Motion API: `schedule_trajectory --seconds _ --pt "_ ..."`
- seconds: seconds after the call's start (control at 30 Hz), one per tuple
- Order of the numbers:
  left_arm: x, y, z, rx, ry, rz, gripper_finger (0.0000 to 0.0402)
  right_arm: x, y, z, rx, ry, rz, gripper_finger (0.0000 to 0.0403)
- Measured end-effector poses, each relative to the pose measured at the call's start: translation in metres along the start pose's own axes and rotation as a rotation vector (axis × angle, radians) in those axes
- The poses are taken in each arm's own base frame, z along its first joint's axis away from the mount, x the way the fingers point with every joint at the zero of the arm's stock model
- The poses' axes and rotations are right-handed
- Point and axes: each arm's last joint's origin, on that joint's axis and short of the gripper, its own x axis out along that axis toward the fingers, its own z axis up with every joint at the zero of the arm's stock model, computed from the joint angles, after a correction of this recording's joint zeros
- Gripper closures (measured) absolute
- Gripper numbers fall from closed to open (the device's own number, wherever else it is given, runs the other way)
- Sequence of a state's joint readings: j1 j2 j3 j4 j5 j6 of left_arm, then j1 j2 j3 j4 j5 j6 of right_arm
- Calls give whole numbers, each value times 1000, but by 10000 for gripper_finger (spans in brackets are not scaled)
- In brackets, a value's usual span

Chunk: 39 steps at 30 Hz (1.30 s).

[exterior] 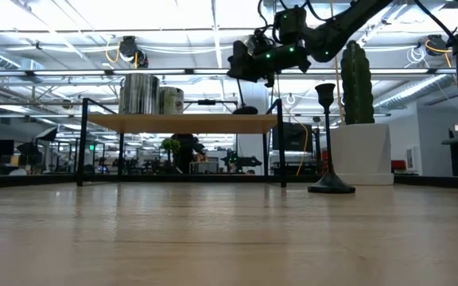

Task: Pick & Place candle stick holders
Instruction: Put the bottom left black candle holder on the shelf

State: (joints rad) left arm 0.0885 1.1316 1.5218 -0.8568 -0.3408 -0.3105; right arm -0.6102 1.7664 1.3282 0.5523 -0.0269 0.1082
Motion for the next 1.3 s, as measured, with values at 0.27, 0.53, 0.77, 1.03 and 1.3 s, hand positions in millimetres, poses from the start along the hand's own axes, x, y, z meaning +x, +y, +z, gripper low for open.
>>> schedule_trajectory --seconds 0.27,0.53,0.77,1.03,1.3 --pt "-12 13 -47 -78 -85 -66 185 -3 -2 -10 3 9 -32 382" --pt "-12 20 -82 -103 -138 -144 185 -7 -2 -18 33 -21 -28 382" --pt "-11 26 -102 -136 -142 -168 185 -7 -3 -18 6 -23 -31 382" --pt "-12 29 -111 -161 -135 -168 185 -7 -2 -18 3 -23 -30 382" --pt "-12 30 -111 -155 -131 -165 185 -7 -1 -18 3 -22 -26 382"
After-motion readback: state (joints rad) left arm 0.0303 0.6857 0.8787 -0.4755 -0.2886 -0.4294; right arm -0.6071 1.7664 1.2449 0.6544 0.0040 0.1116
